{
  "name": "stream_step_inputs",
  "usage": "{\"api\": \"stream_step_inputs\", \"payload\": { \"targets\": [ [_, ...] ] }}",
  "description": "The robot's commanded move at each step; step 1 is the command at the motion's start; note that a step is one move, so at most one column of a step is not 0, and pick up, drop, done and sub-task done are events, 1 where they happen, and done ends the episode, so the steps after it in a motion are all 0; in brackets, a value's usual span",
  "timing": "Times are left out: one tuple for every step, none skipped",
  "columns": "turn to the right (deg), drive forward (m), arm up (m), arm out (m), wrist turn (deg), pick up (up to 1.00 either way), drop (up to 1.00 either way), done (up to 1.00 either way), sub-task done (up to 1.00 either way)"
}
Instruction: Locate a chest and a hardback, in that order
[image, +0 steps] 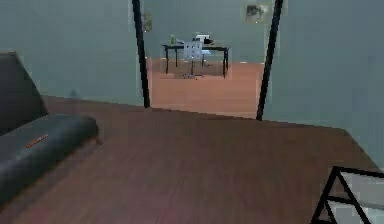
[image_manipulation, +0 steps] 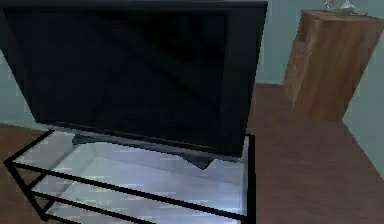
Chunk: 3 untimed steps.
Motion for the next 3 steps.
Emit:
{"api": "stream_step_inputs", "payload": {
  "targets": [
    [-45.0, 0.00, 0.00, 0.00, 0.0, 0.00, 0.00, 0.00, 0.00],
    [-45.0, 0.00, 0.00, 0.00, 0.0, 0.00, 0.00, 0.00, 0.00],
    [-24.0, 0.00, 0.00, 0.00, 0.0, 0.00, 0.00, 0.00, 0.00]
  ]
}}
